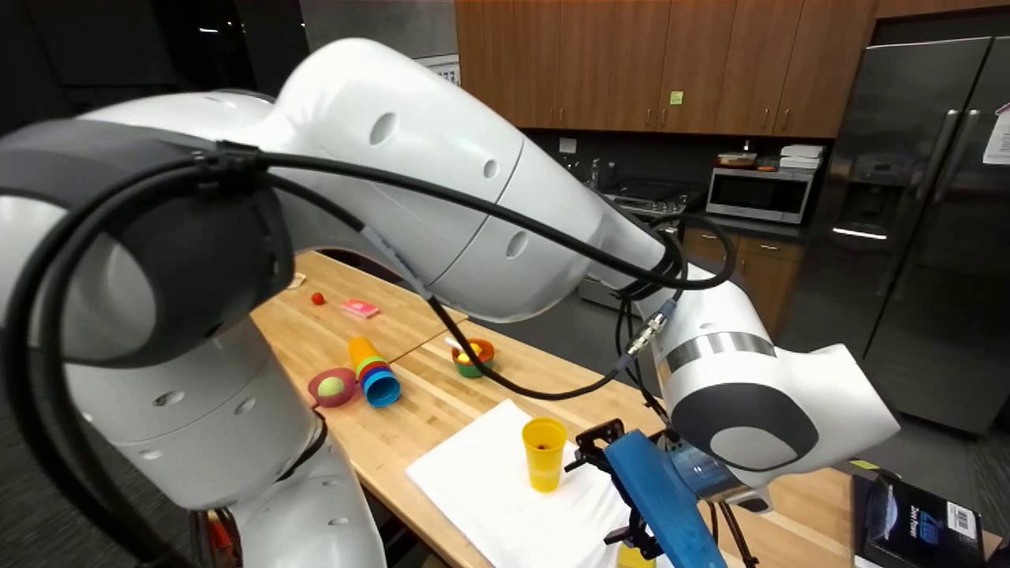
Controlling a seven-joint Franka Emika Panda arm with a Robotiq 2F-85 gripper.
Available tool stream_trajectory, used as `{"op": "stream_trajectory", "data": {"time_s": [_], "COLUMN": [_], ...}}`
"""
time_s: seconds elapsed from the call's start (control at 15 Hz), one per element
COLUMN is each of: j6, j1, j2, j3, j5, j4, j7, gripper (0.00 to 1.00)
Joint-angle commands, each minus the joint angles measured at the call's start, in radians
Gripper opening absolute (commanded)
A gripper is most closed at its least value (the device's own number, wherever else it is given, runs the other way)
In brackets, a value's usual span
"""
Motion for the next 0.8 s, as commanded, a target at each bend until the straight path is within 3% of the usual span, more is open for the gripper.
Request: {"op": "stream_trajectory", "data": {"time_s": [0.0,0.27,0.33,0.47,0.73], "j6": [0.186,0.410,0.322,0.382,0.395], "j1": [0.011,0.024,0.043,0.050,0.051], "j2": [-0.169,-0.287,-0.194,-0.243,-0.271], "j3": [0.022,0.060,0.013,0.026,0.031], "j5": [-0.014,-0.018,-0.006,-0.013,-0.016], "j4": [-0.129,-0.232,-0.164,-0.202,-0.219], "j7": [0.015,0.086,0.034,0.063,0.075], "gripper": [1.00,1.00,1.00,1.00,1.00]}}
